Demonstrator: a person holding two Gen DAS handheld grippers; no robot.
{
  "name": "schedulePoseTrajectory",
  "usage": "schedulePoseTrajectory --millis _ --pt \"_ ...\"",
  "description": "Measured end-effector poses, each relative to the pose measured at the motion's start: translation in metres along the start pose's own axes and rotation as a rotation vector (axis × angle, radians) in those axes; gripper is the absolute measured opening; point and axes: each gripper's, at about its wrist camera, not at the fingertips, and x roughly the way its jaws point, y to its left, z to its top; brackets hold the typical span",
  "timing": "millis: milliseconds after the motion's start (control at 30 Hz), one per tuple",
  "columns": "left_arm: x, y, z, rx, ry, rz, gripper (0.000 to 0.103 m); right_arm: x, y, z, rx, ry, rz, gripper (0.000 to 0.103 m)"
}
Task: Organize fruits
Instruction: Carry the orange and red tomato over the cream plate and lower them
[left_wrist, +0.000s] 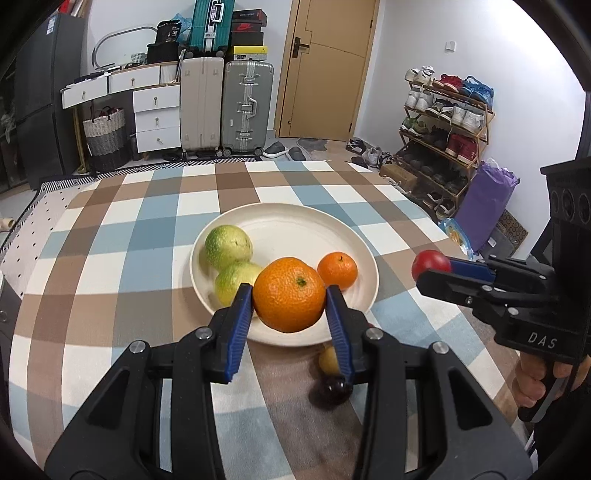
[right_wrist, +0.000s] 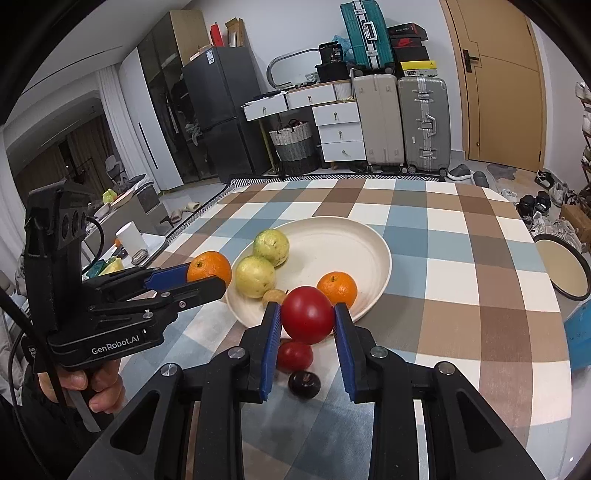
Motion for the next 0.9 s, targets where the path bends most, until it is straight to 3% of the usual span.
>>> schedulePoseTrajectory --millis 567,900 --pt "0.072 0.003 0.026 0.027 0.026 -0.002 0.037 0.046 -0.031 0.012 0.052 0.009 -0.038 0.029" --pt "0.088 -0.002 0.024 0.046 0.035 0.001 0.037 0.066 -0.038 0.021 0.039 0.000 -0.056 0.029"
